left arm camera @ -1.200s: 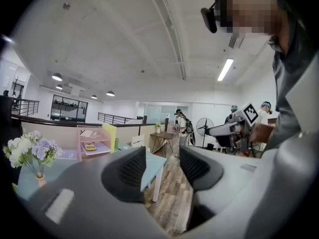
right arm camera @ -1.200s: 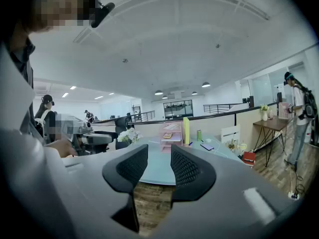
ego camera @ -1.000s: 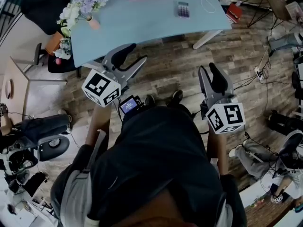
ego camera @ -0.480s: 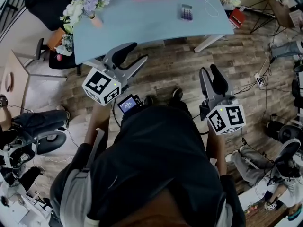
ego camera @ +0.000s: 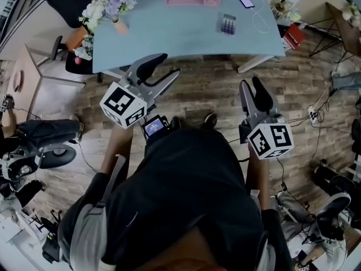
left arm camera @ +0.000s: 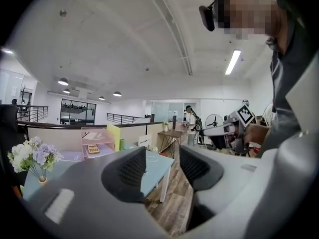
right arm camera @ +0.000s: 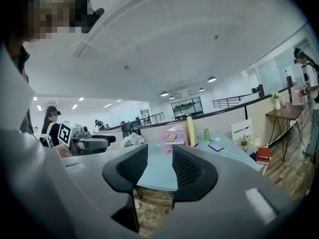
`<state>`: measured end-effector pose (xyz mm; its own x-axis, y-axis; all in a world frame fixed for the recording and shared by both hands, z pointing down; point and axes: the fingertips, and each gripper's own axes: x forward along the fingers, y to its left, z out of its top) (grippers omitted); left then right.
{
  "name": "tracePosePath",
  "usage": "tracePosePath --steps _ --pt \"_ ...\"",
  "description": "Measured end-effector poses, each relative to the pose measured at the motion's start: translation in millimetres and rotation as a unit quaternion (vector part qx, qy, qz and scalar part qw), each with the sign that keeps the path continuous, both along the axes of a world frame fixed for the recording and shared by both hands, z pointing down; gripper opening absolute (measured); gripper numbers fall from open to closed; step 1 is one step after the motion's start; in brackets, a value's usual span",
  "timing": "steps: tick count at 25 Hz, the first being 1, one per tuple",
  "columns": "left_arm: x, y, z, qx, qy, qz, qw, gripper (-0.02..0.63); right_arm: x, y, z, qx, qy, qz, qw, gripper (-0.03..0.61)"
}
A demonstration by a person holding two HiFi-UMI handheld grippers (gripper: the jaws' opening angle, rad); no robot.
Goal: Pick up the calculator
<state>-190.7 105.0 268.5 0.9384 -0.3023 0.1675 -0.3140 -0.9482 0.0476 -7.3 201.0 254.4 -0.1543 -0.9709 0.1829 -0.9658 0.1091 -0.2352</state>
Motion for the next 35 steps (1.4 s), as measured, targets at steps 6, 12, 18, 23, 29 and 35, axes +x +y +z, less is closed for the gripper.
tracePosePath --steps 6,12,18,23,29,35 --pt "22 -1 5 -0.002 -0.019 -0.018 0.9997 0.261 27 -18 4 0.01 -0.013 -0.027 1.0 0.143" --pt "45 -2 6 -0.005 -0.026 -0.038 0.9989 0.261 53 -31 11 0.007 -0.026 -0.05 0.998 0.144" --pt "58 -1 8 -0.006 -0.038 -0.062 0.9973 0.261 68 -43 17 0.007 -0.04 -0.077 0.996 0.144" --pt "66 3 11 -0.01 -0.045 -0.075 0.9961 0.261 79 -45 21 0.011 -0.049 -0.087 0.995 0.144" --pt "92 10 18 -0.015 -0.033 -0.092 0.9951 0.261 104 -47 28 0.002 -0.04 -0.106 0.994 0.144" --pt "122 2 22 -0.025 -0.03 -0.068 0.9969 0.261 129 -50 30 -0.006 -0.041 -0.088 0.995 0.144"
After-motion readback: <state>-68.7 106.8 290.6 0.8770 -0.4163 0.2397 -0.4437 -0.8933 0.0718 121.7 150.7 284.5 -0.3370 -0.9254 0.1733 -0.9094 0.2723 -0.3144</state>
